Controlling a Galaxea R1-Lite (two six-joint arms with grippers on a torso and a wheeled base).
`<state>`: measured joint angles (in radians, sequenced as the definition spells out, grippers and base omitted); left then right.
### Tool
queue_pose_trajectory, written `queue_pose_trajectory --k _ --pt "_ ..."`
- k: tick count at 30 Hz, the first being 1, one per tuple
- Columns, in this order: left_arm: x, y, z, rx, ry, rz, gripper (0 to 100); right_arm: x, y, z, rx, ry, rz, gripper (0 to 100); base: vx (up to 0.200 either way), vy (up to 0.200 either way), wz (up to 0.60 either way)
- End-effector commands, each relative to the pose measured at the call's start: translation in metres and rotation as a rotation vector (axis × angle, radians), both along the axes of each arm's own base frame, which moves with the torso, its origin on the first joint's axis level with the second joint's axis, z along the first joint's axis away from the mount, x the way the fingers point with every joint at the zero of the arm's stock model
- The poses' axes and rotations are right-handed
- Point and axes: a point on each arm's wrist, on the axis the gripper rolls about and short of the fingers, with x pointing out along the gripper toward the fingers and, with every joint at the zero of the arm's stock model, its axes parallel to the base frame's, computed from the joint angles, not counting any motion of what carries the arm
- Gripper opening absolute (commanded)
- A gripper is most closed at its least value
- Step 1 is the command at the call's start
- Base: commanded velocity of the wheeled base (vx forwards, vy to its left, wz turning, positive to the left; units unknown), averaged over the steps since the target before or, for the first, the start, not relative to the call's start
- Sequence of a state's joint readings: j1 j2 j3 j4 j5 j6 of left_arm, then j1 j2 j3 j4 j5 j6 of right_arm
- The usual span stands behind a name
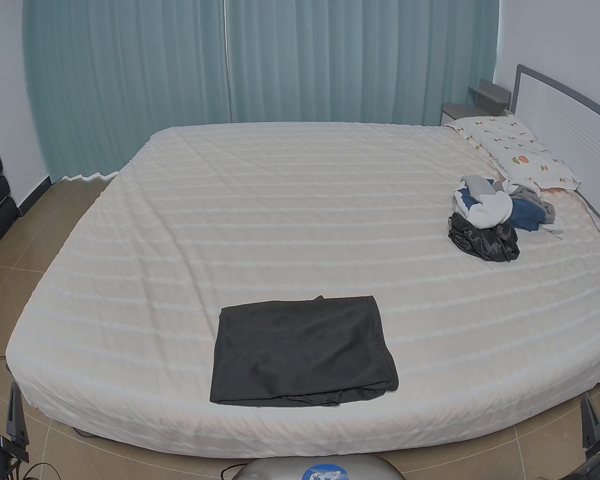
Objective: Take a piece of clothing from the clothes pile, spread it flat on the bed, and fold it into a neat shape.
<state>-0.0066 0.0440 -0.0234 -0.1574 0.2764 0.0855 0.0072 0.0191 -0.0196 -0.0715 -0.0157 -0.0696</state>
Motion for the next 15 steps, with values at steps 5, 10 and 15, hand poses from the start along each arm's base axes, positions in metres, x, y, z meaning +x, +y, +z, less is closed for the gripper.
queue_pose_trajectory --k 5,10,15 --pt "-0.0011 -0.0021 -0.0095 -0.014 -0.003 -0.087 100 0.0001 0.0001 -0.0131 0.049 0.073 -0.004 100 0.000 0.000 0.00" --pt "-0.0004 -0.0022 -0.0165 -0.023 0.065 -0.090 100 0.0001 0.0001 -0.0131 0.048 0.073 -0.004 100 0.000 0.000 0.00" --pt "-0.0003 -0.0026 -0.0170 -0.051 0.063 -0.110 100 0.0001 0.0001 -0.0132 0.052 0.074 -0.003 100 0.000 0.000 0.00"
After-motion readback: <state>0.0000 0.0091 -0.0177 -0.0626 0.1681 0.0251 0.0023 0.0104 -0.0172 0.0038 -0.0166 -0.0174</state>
